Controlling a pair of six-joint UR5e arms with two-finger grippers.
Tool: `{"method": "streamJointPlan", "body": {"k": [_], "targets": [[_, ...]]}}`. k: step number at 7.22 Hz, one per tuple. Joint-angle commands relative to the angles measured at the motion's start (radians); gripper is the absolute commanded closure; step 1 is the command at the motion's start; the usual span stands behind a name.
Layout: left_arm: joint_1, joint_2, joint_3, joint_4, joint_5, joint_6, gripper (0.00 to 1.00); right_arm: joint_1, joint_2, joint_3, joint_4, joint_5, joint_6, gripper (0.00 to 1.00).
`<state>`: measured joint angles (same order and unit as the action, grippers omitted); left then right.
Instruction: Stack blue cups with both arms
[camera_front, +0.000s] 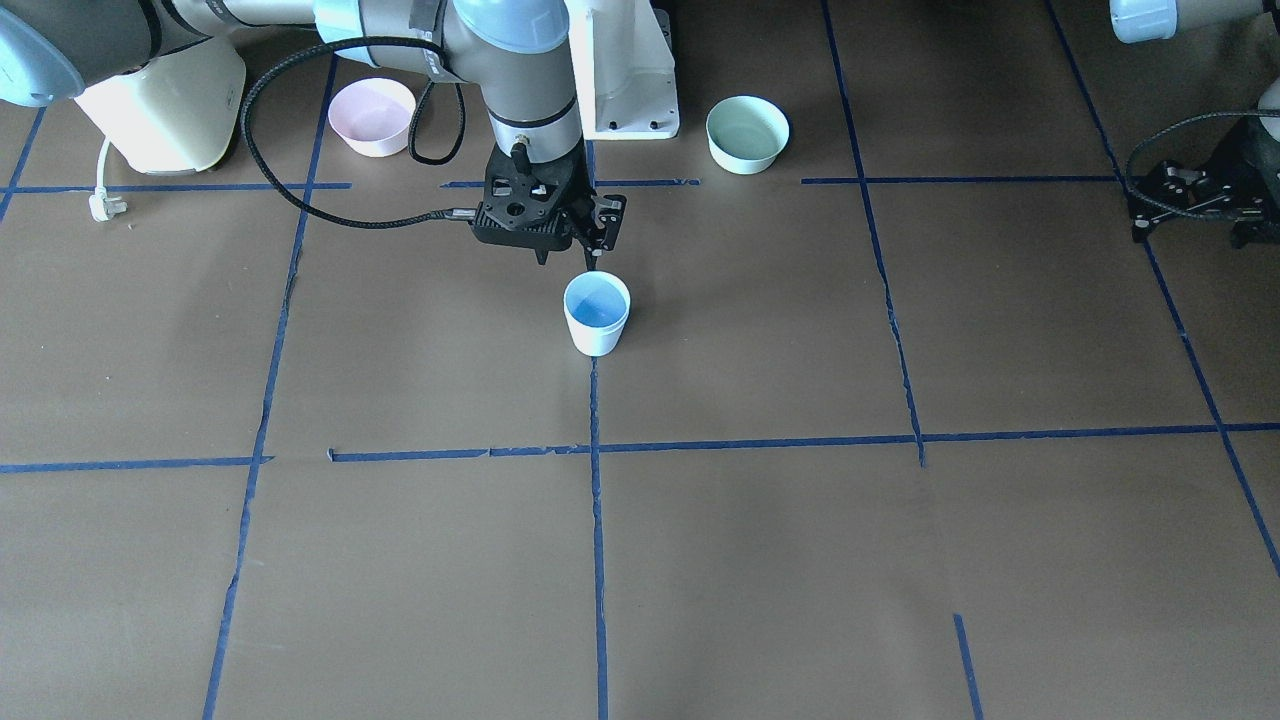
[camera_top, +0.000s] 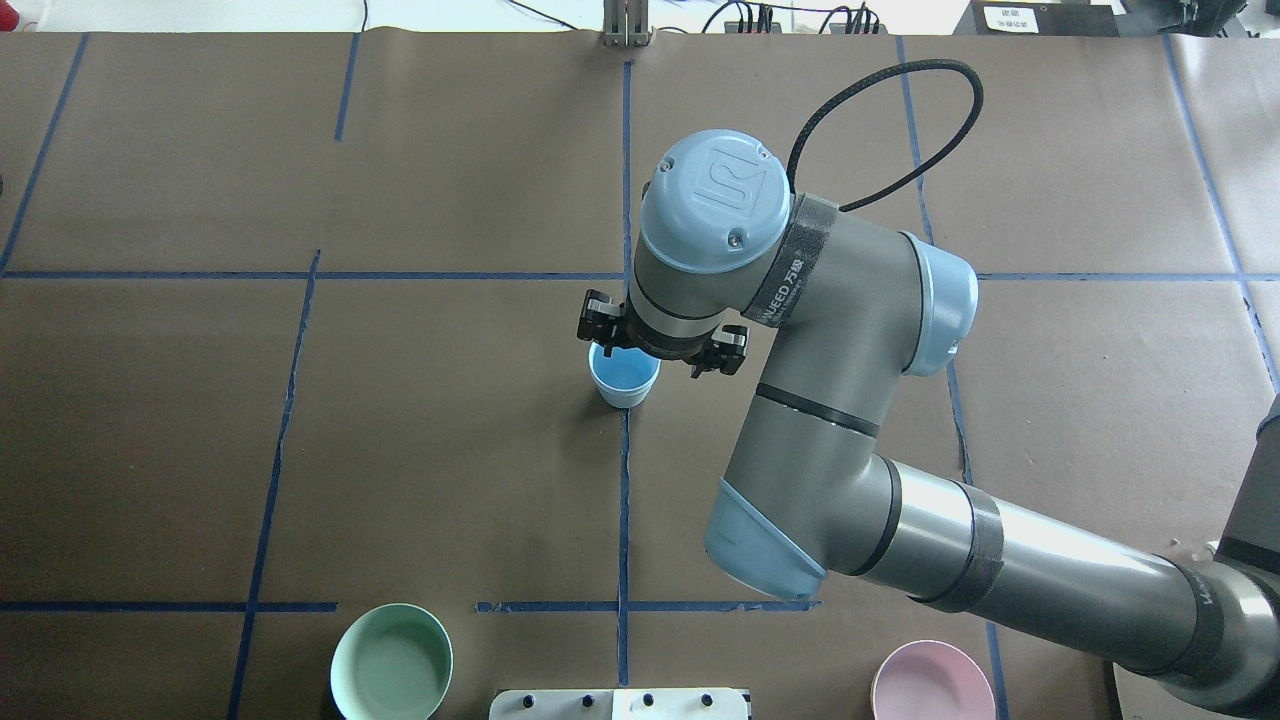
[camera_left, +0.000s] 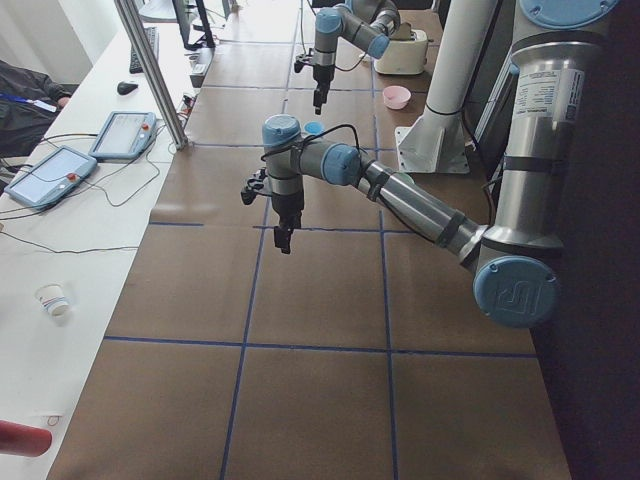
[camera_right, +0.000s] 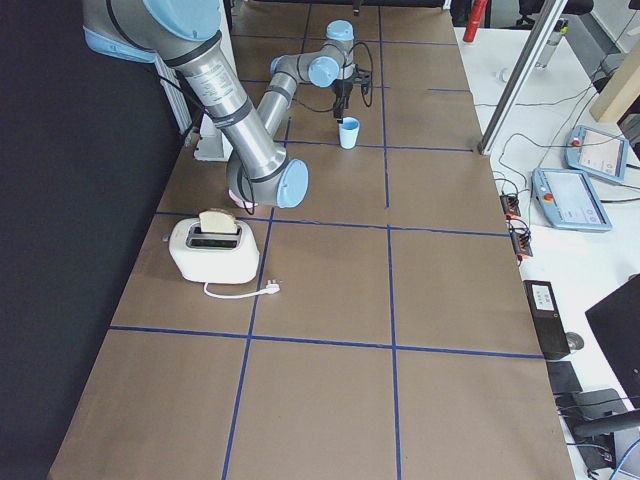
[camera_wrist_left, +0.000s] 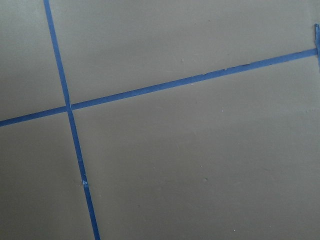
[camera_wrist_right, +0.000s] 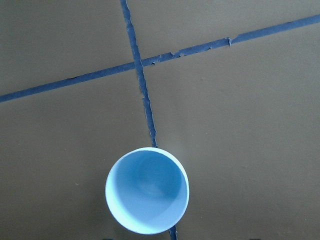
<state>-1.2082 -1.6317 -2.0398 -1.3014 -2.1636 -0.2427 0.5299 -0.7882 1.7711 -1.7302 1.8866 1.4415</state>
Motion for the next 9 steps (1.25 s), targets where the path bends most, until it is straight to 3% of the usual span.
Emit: {"method": "streamJointPlan", "body": {"k": [1, 3, 4, 6, 9], "targets": [[0.001, 0.003, 0.0, 0.001, -0.015, 0.0, 0.0, -0.001, -0.005, 0.01, 0.0, 0.0, -0.001, 0.0], [-0.002, 0.004, 0.0, 0.001, -0.016, 0.002, 0.0, 0.011, -0.009, 0.027, -0.003, 0.002, -0.004, 0.0], [-0.025, 0.004, 0.007, 0.001, -0.019, 0.011, 0.0, 0.051, -0.064, 0.094, -0.005, 0.009, -0.03, 0.0], [-0.085, 0.006, 0.042, 0.001, -0.083, 0.06, 0.0, 0.196, -0.197, 0.184, -0.006, 0.11, -0.251, 0.0], [-0.213, 0.004, 0.153, 0.004, -0.122, 0.238, 0.0, 0.431, -0.406, 0.208, 0.006, 0.256, -0.649, 0.0]]}}
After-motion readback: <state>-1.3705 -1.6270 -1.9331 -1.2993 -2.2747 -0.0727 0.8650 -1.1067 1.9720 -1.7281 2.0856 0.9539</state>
